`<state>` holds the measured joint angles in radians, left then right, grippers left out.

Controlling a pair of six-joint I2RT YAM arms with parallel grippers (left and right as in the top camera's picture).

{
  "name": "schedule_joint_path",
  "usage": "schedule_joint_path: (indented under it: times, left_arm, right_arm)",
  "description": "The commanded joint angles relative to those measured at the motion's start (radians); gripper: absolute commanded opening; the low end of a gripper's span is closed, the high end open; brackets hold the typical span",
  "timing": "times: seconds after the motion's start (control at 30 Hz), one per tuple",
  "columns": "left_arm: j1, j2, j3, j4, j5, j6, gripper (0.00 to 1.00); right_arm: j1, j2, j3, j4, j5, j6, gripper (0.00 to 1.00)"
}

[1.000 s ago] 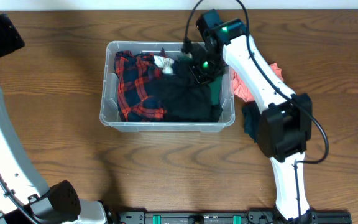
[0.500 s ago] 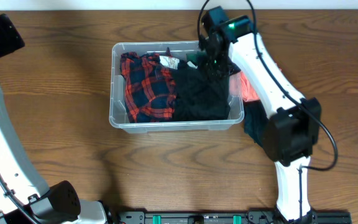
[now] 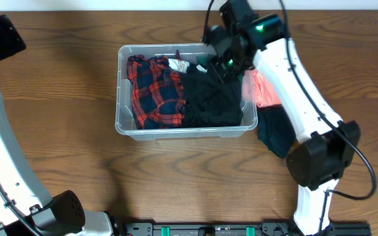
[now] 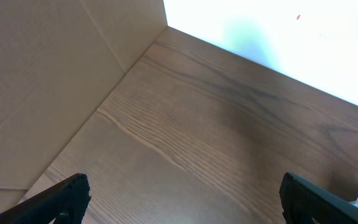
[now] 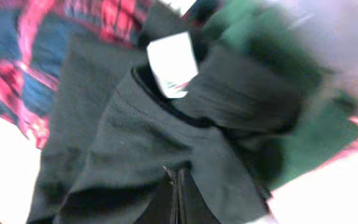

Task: Pack container
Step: 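Carry the black garment into the bin and release it, then move the right gripper to the pink shirt and grasp it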

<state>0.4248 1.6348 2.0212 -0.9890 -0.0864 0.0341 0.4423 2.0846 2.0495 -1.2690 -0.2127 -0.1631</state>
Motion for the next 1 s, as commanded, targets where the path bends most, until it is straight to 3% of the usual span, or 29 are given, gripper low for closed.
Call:
schedule_joint_path:
  times: [0.0, 0.2, 0.33, 0.47, 0.6, 0.7, 0.77, 0.97]
  left_arm:
    - [0.004, 0.008, -0.005, -0.002, -0.012, 0.006, 0.98]
    - [0.004, 0.008, -0.005, -0.002, -0.012, 0.006, 0.98]
    - [0.004, 0.008, -0.005, -0.002, -0.012, 0.006, 0.98]
    - [0.004, 0.008, -0.005, -0.002, -0.012, 0.006, 0.98]
    - [0.004, 0.008, -0.005, -0.002, -0.012, 0.006, 0.98]
    - [0.004, 0.008, -0.005, -0.002, -0.012, 0.006, 0.98]
    - [0.004, 0.008, -0.005, -0.002, -0.012, 0.006, 0.98]
    - [0.004, 0.008, -0.005, -0.002, -0.012, 0.006, 0.98]
  right_arm:
    - [0.061, 0.076, -0.121, 0.034, -0.031, -0.071, 0.01]
    - [0.087, 0.175, -0.312, 0.175, -0.031, -0.114, 0.01]
    - [0.09, 0.202, -0.296, 0.163, -0.031, -0.076, 0.09]
    - [0.08, 0.181, -0.166, 0.098, -0.032, -0.045, 0.15]
    - [0.058, 0.129, 0.044, 0.037, -0.032, 0.012, 0.35]
    - [0.019, 0.081, 0.206, 0.027, -0.03, 0.068, 0.65]
    - [-0.021, 0.052, 0.285, 0.026, -0.016, 0.098, 0.79]
    - [-0.229, -0.009, 0.366, 0.021, 0.014, 0.166, 0.88]
